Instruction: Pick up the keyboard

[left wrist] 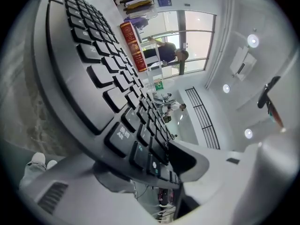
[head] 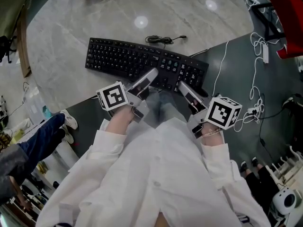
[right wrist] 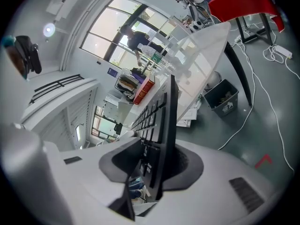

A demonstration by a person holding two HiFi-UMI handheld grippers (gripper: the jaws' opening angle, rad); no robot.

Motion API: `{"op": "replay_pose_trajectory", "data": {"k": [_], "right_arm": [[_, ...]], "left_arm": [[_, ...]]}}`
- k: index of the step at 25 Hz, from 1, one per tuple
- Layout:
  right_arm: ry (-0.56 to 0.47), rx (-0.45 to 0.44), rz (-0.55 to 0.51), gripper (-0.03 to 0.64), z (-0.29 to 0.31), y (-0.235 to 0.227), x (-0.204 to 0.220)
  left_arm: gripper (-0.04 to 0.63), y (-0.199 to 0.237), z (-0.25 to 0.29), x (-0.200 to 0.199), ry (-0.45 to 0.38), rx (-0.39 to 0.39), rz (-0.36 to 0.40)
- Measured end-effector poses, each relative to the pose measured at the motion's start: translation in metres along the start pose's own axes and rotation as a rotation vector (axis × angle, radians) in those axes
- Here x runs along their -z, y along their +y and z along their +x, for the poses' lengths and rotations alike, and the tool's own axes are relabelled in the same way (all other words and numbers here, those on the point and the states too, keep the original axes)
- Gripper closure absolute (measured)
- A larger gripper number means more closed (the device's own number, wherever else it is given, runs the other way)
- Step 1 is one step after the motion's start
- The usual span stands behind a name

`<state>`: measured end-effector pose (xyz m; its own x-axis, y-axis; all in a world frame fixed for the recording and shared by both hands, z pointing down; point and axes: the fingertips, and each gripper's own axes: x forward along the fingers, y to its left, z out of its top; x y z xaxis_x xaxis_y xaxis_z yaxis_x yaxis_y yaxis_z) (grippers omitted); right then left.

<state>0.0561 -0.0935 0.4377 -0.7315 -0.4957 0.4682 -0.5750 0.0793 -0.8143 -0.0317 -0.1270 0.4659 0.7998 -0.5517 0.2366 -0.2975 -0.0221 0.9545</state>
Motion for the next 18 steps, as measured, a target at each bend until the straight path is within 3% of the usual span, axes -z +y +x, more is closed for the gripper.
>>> {"op": "replay_pose_trajectory", "data": {"k": [12, 18], "right_arm": [[-0.024, -0.004, -0.04, 0.466, -0.001, 0.005, -0.005], [-0.05, -0.014, -0.036, 0.466, -0.005, 0.007, -0.008]], "left_arm": [[0.383, -0.007, -0.002, -0.003, -0.027, 0.018, 0.039], [0.396, -0.014, -0.004, -0.004, -0.01, 0.019, 0.106]]}}
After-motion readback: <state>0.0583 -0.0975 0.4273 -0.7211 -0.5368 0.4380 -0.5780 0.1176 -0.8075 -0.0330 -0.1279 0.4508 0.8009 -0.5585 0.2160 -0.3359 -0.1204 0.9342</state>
